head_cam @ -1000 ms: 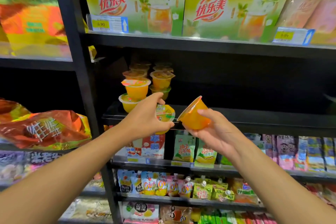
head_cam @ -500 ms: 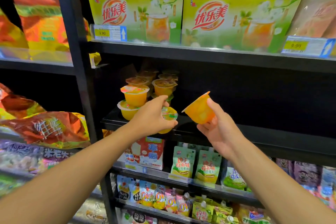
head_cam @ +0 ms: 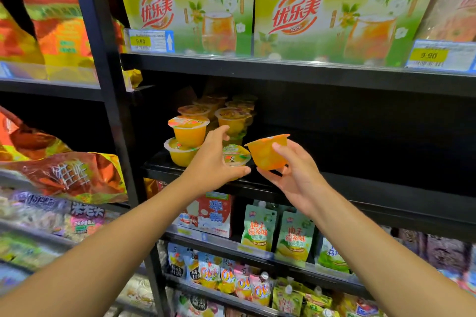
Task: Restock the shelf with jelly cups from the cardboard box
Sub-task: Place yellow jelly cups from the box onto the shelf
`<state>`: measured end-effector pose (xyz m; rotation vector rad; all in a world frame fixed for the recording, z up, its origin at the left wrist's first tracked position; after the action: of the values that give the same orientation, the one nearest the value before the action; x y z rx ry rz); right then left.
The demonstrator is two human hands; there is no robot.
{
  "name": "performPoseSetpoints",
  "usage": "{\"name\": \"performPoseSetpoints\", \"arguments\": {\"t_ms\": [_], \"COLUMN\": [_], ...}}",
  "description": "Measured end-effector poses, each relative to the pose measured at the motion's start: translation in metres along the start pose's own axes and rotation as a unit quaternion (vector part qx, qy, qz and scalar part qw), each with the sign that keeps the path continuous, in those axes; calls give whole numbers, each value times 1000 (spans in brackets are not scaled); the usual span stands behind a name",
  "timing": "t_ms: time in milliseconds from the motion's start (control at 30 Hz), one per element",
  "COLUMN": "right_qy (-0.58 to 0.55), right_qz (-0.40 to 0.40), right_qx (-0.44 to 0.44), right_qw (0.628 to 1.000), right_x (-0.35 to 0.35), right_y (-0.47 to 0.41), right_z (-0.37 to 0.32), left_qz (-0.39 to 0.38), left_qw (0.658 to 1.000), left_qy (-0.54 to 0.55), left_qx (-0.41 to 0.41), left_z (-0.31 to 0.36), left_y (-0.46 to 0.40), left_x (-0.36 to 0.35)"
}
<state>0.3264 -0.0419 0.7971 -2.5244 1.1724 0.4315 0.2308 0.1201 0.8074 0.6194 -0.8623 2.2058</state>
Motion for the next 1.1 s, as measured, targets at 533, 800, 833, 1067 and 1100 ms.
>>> {"name": "performPoseSetpoints", "arguments": {"t_ms": [533,800,833,1067,1100], "right_qy": [202,209,211,244,246], "right_qz": [-71,-72,-74,-82,-82], "right_qx": [208,212,216,221,221], "right_qw": [954,952,950,941,940], "right_x": [-39,-42,-43,-47,-47], "right_y": [-18,-30,-30,-39,-40], "right_z": [-7,10,11,14,15], "left_qz": [110,143,146,149,150], "left_qw": [980,972,972,972,972], "left_qy": [138,135,133,137,138], "left_qx": [96,126,127,121,121], "left_z": [-34,-35,-35,-35,-35], "left_y": [42,42,42,42,42], "left_x": [-3,-3,-3,-1,-1]}}
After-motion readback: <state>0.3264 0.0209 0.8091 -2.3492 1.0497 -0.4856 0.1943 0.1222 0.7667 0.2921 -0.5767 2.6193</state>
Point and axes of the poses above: each hand's wrist, its own y-axis away from the middle knuckle, its own x-axis out of the back of the hand, z = x × y, the point moved 5 cm from there along -y, towards the middle knuckle, and after that the axes turned 9 degrees about x, right-handed, at the moved point
